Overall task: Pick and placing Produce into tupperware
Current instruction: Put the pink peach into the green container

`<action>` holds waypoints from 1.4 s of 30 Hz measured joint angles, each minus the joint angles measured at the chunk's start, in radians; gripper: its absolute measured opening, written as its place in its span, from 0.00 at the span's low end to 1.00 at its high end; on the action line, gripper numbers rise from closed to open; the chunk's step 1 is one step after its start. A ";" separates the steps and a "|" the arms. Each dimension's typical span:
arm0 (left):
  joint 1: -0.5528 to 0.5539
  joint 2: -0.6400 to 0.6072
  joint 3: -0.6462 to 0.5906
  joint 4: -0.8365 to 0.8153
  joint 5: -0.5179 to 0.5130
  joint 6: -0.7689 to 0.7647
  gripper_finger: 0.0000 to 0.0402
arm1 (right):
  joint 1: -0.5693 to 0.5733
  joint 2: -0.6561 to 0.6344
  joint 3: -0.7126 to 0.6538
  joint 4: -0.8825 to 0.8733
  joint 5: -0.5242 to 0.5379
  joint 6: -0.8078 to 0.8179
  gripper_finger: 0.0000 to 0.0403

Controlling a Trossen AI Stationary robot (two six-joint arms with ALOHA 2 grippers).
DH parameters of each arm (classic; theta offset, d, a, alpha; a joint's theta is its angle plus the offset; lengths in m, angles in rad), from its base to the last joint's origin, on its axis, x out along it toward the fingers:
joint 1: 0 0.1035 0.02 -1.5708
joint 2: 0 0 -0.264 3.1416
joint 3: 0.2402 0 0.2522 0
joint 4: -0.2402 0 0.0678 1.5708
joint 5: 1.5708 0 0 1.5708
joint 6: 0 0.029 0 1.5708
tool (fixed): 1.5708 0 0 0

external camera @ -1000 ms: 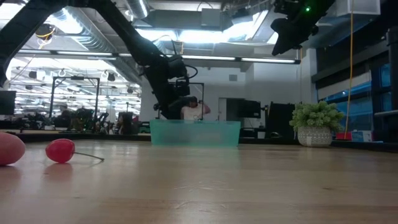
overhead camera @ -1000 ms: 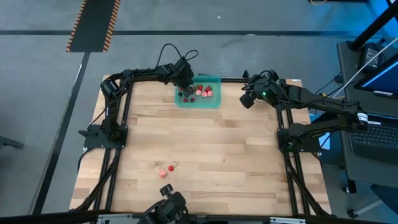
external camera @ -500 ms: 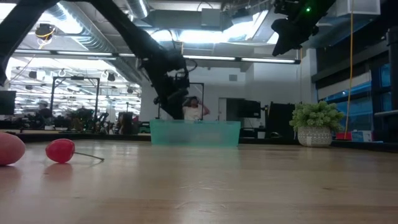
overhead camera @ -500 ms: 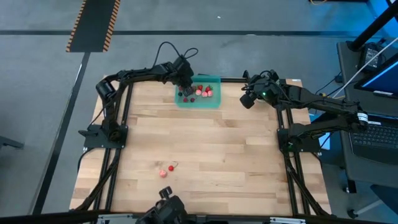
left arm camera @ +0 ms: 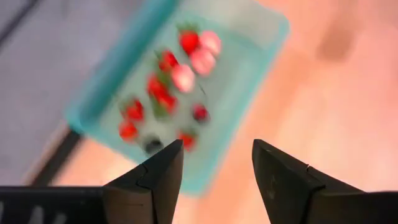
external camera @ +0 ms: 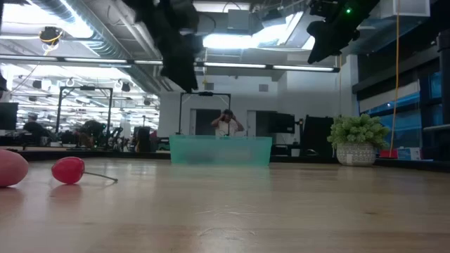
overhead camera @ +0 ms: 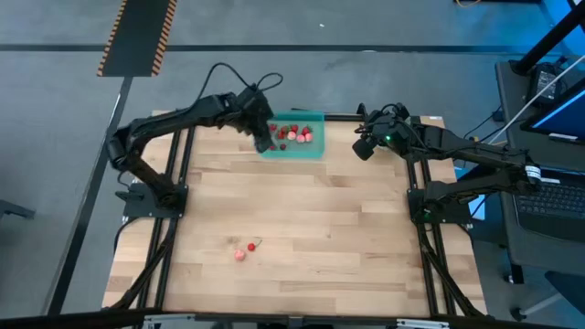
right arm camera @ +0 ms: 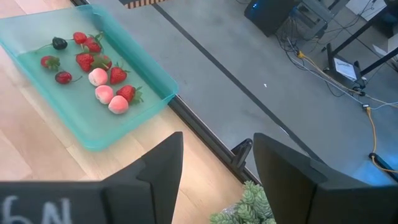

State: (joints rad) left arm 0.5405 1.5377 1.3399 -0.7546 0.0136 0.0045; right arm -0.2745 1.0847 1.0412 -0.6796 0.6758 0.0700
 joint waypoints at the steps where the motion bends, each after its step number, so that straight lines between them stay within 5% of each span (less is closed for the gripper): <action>1: -0.021 -0.020 0.000 -0.045 0.000 -0.025 0.46 | 0.000 0.000 0.000 0.000 0.000 0.000 0.49; 5: -0.129 -0.088 0.000 -0.161 0.000 -0.130 0.44 | 0.000 0.000 0.000 -0.007 -0.006 0.000 0.49; 18: -0.597 -0.136 -0.002 -0.289 -0.102 -0.464 0.42 | 0.011 0.000 0.000 -0.106 -0.282 0.141 0.49; 26: -0.829 -0.136 -0.096 -0.265 -0.182 -0.639 0.40 | 0.197 0.000 0.000 -0.225 -0.306 0.348 0.49; 42: -0.985 -0.136 -0.376 0.103 -0.131 -0.906 0.37 | 0.478 0.000 0.000 -0.200 -0.304 0.453 0.49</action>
State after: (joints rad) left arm -0.4440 1.4017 0.9635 -0.6520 -0.1174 -0.9016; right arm 0.2037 1.0847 1.0416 -0.8792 0.3716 0.5227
